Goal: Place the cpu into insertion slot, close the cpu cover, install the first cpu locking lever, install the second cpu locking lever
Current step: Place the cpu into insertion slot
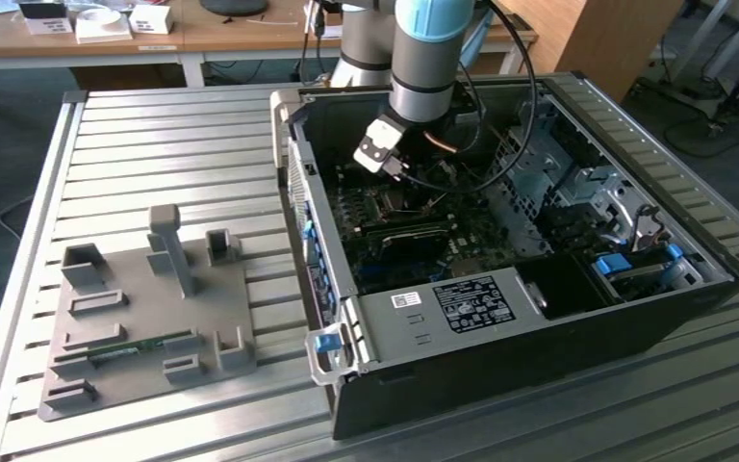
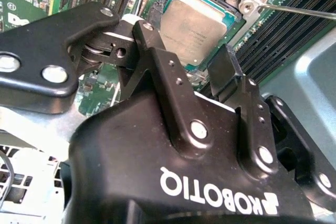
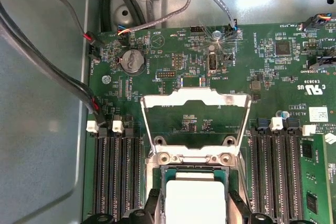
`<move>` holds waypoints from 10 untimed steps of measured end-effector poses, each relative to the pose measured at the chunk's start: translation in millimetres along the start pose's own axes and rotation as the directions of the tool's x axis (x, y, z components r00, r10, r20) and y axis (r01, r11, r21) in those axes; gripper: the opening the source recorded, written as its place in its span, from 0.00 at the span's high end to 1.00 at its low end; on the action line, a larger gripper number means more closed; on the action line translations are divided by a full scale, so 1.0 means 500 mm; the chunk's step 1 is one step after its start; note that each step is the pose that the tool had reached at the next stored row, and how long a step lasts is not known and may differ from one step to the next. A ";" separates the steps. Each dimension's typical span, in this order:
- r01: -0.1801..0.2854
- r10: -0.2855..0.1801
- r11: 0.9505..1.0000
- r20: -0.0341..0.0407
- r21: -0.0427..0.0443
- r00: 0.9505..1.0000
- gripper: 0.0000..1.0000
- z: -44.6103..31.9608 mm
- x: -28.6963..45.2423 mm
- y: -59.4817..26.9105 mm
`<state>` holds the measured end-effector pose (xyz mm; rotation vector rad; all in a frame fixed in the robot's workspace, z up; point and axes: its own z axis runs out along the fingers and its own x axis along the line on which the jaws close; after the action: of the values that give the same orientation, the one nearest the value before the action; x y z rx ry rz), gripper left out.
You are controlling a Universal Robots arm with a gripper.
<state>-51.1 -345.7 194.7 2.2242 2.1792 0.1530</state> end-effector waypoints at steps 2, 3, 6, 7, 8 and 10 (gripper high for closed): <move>0.000 0.000 1.000 0.000 0.000 1.000 0.39 0.000 0.000 0.000; 0.000 0.000 1.000 0.000 0.000 1.000 0.39 0.000 0.000 0.000; 0.000 0.000 1.000 0.000 0.000 1.000 0.39 -0.001 0.000 0.000; 0.000 0.000 1.000 0.001 0.000 1.000 0.39 -0.002 0.000 0.000; 0.000 0.000 1.000 0.000 0.000 1.000 0.39 -0.004 0.000 0.000; 0.000 0.000 1.000 0.000 0.000 1.000 0.39 -0.008 0.000 0.001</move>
<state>-51.1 -345.7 198.9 2.2242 2.1792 0.1527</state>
